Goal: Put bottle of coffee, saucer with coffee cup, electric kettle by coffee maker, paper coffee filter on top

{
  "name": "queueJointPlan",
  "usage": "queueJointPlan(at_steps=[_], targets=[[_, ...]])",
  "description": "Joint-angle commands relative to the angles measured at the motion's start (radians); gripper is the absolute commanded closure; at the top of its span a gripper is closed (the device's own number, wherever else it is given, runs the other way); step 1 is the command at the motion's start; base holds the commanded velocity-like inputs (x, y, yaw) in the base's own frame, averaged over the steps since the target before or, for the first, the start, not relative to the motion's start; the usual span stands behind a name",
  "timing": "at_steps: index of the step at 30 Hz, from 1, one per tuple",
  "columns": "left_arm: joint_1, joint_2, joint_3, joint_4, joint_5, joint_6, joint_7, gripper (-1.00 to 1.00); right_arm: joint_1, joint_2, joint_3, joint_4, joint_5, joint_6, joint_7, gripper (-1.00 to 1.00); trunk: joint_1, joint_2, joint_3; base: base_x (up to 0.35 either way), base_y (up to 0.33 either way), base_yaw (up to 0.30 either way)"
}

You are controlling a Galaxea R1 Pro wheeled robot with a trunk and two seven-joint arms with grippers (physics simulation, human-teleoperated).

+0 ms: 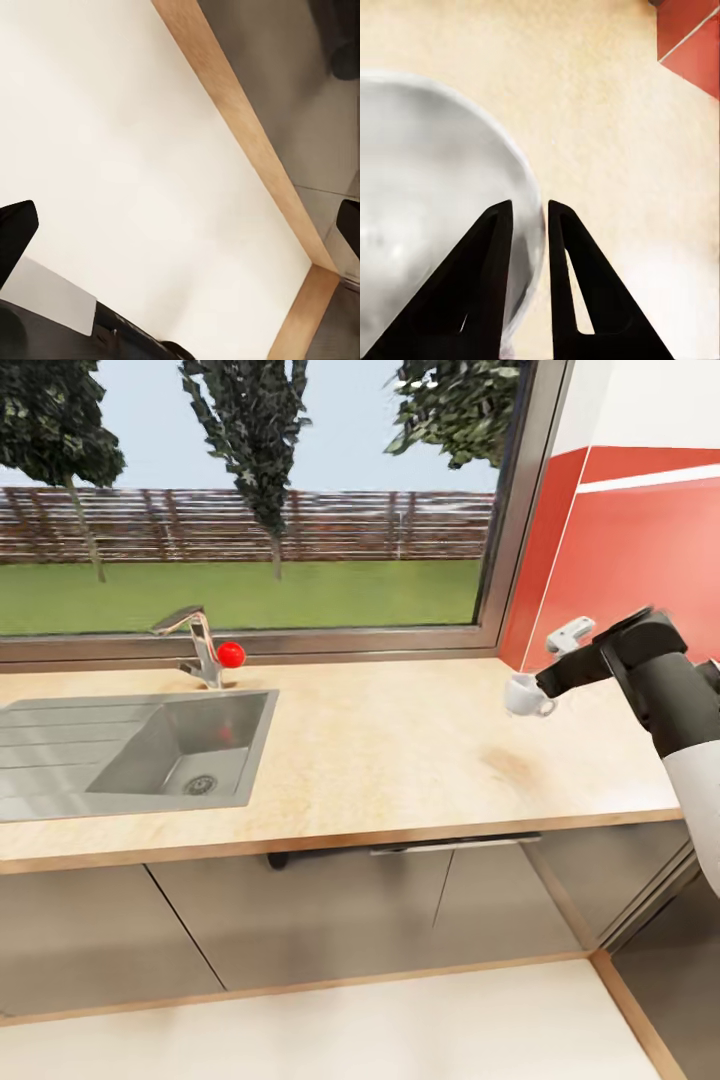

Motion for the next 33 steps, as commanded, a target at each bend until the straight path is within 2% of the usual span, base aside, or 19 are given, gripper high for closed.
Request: queueJointPlan(at_steps=[1,2,7,16,23,33], targets=[[-0.001,0.000,0.001,0.001,0.002,0.003,-0.004,-1.00,-0.001,0.001,0.002,-0.043,0.063,0.003,0.012,1.00,-0.004,0.007,0.002,0.000,0.000,0.000],[-0.001,0.000,0.001,0.001,0.002,0.003,-0.004,-1.00,-0.001,0.002,0.002,-0.056,0.084,0.003,0.014,1.00,-0.004,0.007,0.002,0.000,0.000,0.000],[-0.001,0.000,0.001,0.001,0.002,0.003,-0.007,-1.00,-0.001,0.002,0.002,-0.074,0.113,0.003,0.016,1.00,-0.004,0.007,0.002,0.000,0.000,0.000],[-0.001,0.001,0.001,0.001,0.002,0.003,-0.008,-1.00,-0.001,0.003,0.000,-0.078,0.113,0.003,0.021,1.00,-0.004,0.007,0.002,-0.014,0.070,0.027],[-0.001,0.001,0.002,0.001,0.002,0.002,-0.008,-1.00,-0.001,0.003,0.001,-0.075,0.114,0.003,0.070,1.00,-0.004,0.007,0.002,-0.016,0.085,0.174],[-0.001,0.001,0.001,0.001,0.002,0.006,-0.009,-1.00,-0.001,0.004,0.001,-0.071,0.114,0.003,0.077,1.00,-0.004,0.007,0.002,-0.001,0.273,0.016]])
